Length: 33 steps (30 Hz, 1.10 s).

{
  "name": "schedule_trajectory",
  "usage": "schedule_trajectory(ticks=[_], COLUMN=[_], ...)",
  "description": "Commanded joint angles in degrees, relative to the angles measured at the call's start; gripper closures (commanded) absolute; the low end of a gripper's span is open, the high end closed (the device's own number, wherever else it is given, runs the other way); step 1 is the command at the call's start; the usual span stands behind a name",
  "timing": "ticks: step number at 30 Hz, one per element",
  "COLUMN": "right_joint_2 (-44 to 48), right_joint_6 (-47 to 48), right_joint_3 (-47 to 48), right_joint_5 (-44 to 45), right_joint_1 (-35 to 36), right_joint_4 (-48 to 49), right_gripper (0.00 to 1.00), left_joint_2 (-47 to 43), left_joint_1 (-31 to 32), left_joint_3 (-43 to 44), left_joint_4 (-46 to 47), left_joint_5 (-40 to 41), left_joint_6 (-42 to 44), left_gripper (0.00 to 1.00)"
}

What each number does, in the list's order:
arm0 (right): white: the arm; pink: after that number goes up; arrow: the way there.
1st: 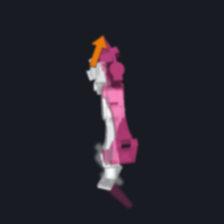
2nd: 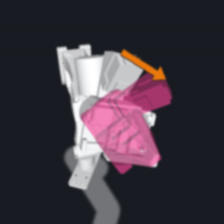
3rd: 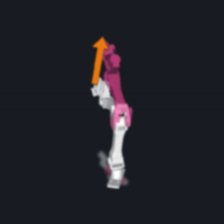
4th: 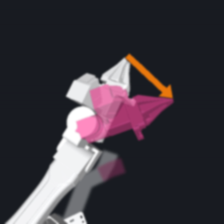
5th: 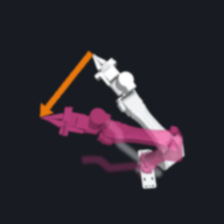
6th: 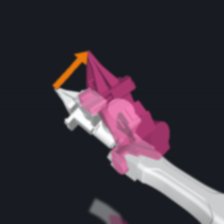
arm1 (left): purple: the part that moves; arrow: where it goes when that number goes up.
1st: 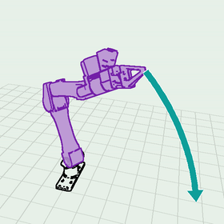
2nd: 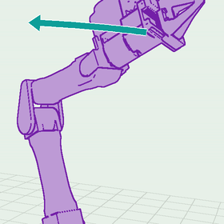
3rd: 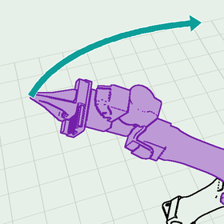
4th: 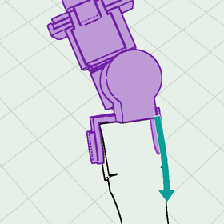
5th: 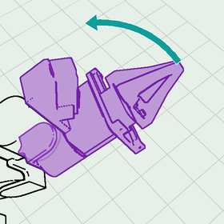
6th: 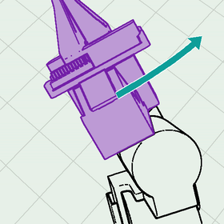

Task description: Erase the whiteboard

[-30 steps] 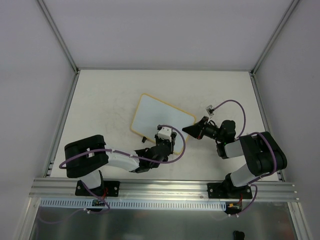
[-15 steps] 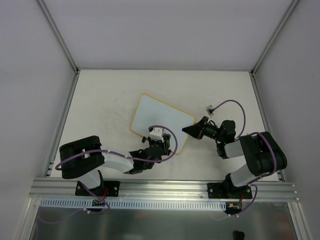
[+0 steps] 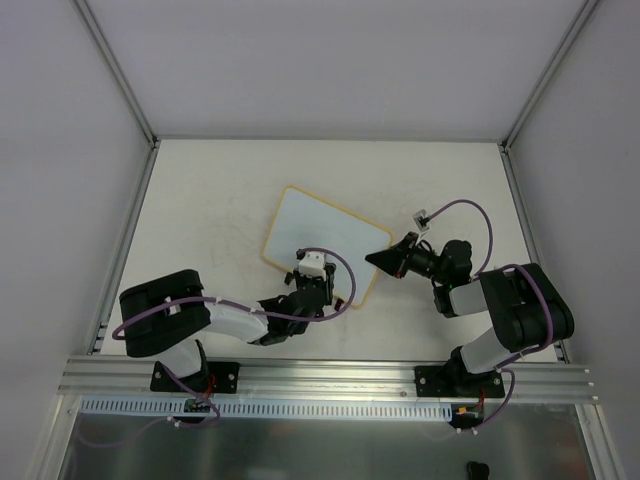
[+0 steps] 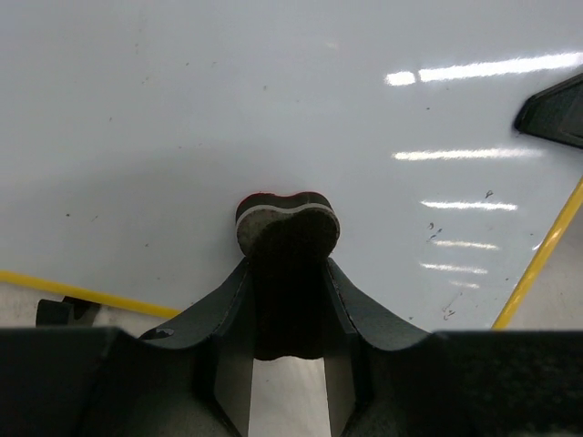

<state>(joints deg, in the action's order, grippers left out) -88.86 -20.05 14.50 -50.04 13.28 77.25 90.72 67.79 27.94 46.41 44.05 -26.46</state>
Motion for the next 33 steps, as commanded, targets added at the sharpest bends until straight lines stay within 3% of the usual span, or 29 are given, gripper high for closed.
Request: schedule_trajectory(ticks=[1, 8, 19, 24, 27, 30, 31, 33], right_joint_2=[0.09, 0.27, 0.35, 0.35, 0.18, 0.09, 0.09, 0.00], right_joint_6=[6.61, 6.52, 6.61, 6.52, 6.43, 6.52, 6.43, 6.34], right_joint_3=[-0.09, -0.18, -0.09, 0.00, 0.09, 0.18, 0.18, 0.26], right_joint_5=[-3.40, -3.57, -3.48, -3.57, -3.48, -3.48, -3.48, -3.48], right_joint_1=[0.96, 0.87, 0.87, 0.87, 0.87, 0.96, 0.87, 0.96], right_joint_4=[10.46, 10.55, 10.55, 10.46, 10.55, 10.46, 10.55, 10.46], right_gripper=[1.00, 1.00, 1.00, 1.00, 1.00, 1.00, 1.00, 1.00], left_joint_2=[4.10, 8.42, 7.90, 1.85, -6.50, -15.11, -18.52, -21.71], left_joint_1=[1.73, 7.00, 11.92, 13.95, 13.95, 13.86, 13.86, 13.77], left_joint_3=[6.41, 13.00, 13.27, 12.05, 8.28, 7.04, 7.21, 6.86], left_joint_4=[2.89, 2.89, 2.28, 0.45, -2.11, -13.94, -23.64, -33.44], left_joint_5=[-2.12, -5.55, -10.65, -10.92, -10.57, -8.47, -7.41, -4.34], left_joint_6=[1.76, 2.02, -0.88, 0.80, -0.25, -5.50, -7.45, -14.88], left_gripper=[1.00, 1.00, 1.00, 1.00, 1.00, 1.00, 1.00, 1.00])
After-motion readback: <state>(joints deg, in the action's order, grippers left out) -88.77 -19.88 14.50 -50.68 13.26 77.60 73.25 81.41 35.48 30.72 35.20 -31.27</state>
